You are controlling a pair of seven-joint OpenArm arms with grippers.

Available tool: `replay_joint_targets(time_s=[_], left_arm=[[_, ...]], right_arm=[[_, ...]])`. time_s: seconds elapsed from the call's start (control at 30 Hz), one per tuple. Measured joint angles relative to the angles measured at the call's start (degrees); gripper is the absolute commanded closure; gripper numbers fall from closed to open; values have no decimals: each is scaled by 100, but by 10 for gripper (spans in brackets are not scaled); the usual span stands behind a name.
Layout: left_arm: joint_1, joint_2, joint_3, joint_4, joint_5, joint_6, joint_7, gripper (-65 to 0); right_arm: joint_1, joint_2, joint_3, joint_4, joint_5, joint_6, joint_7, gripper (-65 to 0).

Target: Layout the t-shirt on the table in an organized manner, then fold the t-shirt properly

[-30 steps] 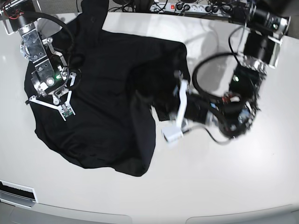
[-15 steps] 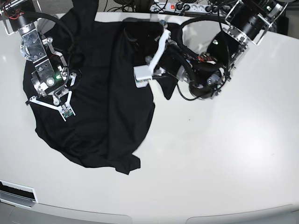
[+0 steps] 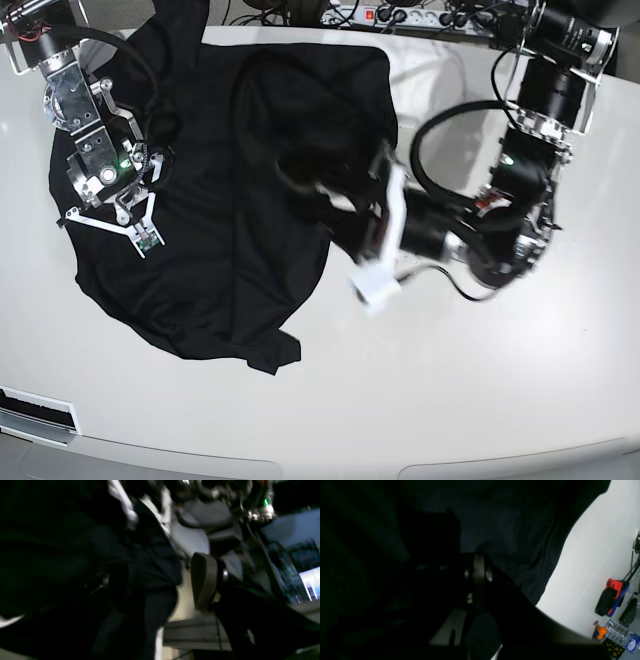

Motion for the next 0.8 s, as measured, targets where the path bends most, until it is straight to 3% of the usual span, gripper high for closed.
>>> replay_joint_targets(time_s=[0.03, 0.1, 0.23, 0.33, 0.53, 0.7, 0.8], left_arm=[[-35, 2, -249, 0, 114, -2, -15, -407], [-81, 15, -800, 4, 920, 33, -44, -407], [15, 28, -1770, -61, 2382, 553, -984, -407], [42, 20, -2210, -273, 3056, 826, -1443, -407], [251, 127, -2186, -979, 3757, 1012, -2037, -407], [227, 326, -2197, -1729, 3792, 1051, -2277, -407], [243, 479, -2199, -1947, 3775, 632, -2258, -407]], right_arm=[[2, 0, 0, 0, 2, 0, 0, 0], [2, 0, 0, 0, -2, -2, 0, 0], [4, 2, 0, 0, -2, -2, 0, 0], [0, 0, 0, 0, 0, -48, 2, 0], [2, 0, 0, 0, 0, -107, 2, 0], [2, 0, 0, 0, -2, -107, 2, 0], [2, 0, 0, 0, 0, -107, 50, 0]])
